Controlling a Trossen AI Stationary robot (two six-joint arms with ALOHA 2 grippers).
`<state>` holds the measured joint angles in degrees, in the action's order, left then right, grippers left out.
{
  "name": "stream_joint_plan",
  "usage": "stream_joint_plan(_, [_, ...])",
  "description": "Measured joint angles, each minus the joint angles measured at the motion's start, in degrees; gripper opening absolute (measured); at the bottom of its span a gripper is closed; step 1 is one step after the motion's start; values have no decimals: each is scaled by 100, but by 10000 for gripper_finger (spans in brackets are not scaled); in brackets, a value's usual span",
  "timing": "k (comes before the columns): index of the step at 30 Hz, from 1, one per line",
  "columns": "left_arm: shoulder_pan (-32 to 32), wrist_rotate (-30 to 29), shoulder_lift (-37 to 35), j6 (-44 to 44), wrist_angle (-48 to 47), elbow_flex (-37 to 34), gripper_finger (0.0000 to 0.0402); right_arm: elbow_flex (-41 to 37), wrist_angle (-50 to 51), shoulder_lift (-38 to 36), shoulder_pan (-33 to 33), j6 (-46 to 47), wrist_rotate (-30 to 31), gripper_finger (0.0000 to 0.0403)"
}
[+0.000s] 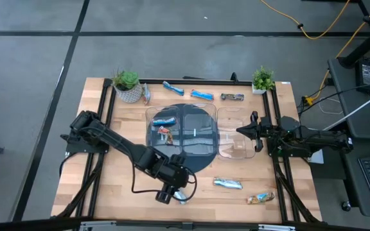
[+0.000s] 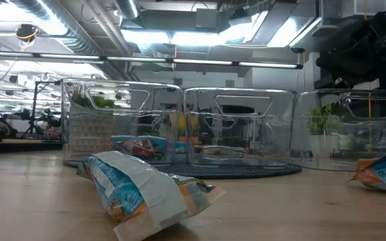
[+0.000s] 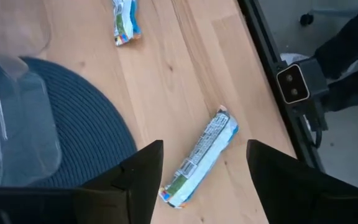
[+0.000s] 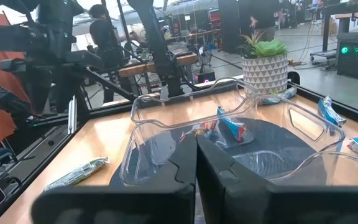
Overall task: Pick and place Granola Bars by type
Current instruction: Put the yellow granola bar into the center transparent bin
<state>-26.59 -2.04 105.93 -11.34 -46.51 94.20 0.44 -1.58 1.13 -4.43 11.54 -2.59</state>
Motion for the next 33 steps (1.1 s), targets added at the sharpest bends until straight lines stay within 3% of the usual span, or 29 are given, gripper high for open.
stream_joint_plan(11, [-43, 57, 512, -161, -135, -12, 245, 1, 0, 0, -1, -1, 0, 8])
stream_joint_plan(17, [-55, 394, 942, -91, -32, -18, 260, 1, 0, 0, -1, -1, 0, 8])
stream_joint_plan(33, [-157, 472, 1662, 314, 194, -18, 261, 1, 2, 0, 1, 0, 0, 8])
